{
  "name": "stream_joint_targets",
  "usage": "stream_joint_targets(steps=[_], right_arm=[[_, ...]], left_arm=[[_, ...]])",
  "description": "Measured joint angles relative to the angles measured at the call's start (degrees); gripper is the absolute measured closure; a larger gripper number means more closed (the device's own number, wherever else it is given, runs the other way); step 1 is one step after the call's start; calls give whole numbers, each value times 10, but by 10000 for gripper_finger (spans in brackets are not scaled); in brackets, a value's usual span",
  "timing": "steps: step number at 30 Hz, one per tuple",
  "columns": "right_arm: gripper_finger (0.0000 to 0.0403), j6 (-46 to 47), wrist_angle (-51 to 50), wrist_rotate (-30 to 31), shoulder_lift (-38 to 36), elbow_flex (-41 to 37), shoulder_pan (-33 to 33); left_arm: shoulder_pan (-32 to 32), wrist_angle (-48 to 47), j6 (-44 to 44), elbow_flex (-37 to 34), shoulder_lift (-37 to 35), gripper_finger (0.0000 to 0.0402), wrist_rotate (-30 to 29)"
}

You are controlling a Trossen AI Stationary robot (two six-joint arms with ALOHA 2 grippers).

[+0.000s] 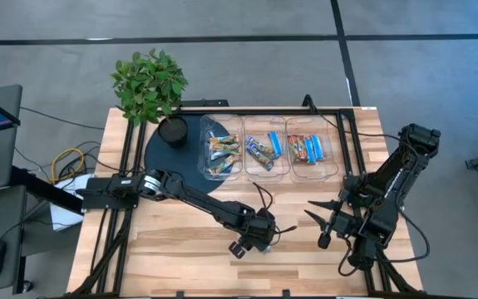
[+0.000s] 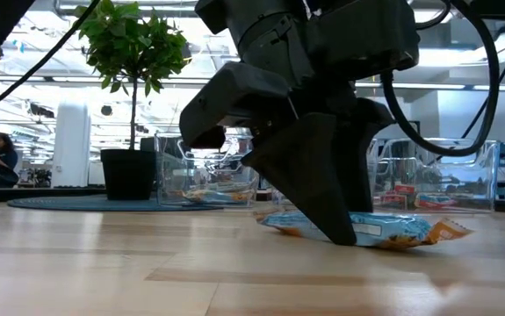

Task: Pick and place Granola Bars by type
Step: Put the yellow granola bar into the left transparent bin

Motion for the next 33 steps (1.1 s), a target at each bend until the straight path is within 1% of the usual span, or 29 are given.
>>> stream_joint_targets(steps=[3, 6, 16, 18, 23, 29, 33], right_arm=[[278, 0, 0, 0, 0, 0, 0], [278, 0, 0, 0, 0, 0, 0], [278, 0, 0, 0, 0, 0, 0], [278, 0, 0, 0, 0, 0, 0], [278, 0, 0, 0, 0, 0, 0], [278, 0, 0, 0, 0, 0, 0], [278, 0, 0, 0, 0, 0, 0]], left_arm=[[0, -1, 0, 0, 0, 267, 13], [1, -1, -1, 0, 0, 272, 16], [-6, -49, -4, 33, 4, 274, -9], [-9, -70, 0, 45, 5, 274, -27], [-18, -107, 15, 65, 5, 274, -94], [-30, -109, 22, 69, 5, 274, -157], [-43, -109, 30, 69, 5, 274, -229]])
